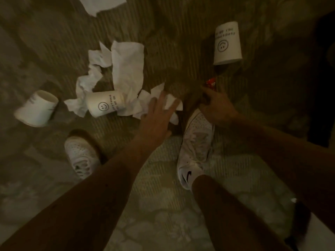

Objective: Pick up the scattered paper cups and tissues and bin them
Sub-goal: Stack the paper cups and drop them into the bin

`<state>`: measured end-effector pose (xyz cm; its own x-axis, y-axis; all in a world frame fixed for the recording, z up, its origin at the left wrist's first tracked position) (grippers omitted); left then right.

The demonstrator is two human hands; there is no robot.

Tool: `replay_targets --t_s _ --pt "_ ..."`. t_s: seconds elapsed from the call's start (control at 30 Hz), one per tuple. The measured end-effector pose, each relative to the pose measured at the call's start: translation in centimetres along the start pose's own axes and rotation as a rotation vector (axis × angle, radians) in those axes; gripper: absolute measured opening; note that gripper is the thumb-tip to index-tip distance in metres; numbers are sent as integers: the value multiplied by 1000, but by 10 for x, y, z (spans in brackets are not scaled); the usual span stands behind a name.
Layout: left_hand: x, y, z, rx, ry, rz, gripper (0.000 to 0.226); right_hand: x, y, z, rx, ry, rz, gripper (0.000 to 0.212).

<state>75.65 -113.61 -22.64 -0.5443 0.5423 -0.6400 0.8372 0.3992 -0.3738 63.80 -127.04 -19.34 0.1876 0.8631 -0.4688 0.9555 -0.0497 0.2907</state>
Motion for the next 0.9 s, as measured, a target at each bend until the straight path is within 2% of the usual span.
replay_targets --t_s 0.1,0.17,0.23,0.4,0.47,0.57,0.67,0.77,0.9 --pt "0 5 7 46 -73 152 72 9 -3 11 -17 -11 -46 60" --pt "-6 9 12 68 -146 148 51 13 -3 15 -22 -23 -65 60" --pt "-13 15 15 42 -173 35 36 11 -1 17 -34 -51 -77 57" --pt "-55 21 2 -39 -324 -368 19 5 14 9 -39 -99 -126 51" --pt "-71 23 -11 -62 -362 -498 6 6 25 1 -44 -92 -136 41" --pt "-84 43 -29 -211 -365 -585 19 14 49 -11 -58 -34 -118 21" --pt "-97 70 -50 -402 -358 -573 27 17 81 -19 -57 -73 -56 17" --pt "-109 106 -69 -550 -426 -549 41 27 114 -18 -62 -80 -107 20" --pt "-119 140 -74 -418 -482 -331 45 54 156 -9 -107 -47 -88 41"
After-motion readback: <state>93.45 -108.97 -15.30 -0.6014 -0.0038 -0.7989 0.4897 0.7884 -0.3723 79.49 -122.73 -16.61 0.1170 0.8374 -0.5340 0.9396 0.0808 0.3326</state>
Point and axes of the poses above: each hand's wrist, its own z-axis towards the middle knuckle, its own x-axis out of the palm, y = z × x, the point moved 7 cm from there along z, towards the middle knuckle, and after that the axes turned 6 degrees about -y, right-handed, at the moved point
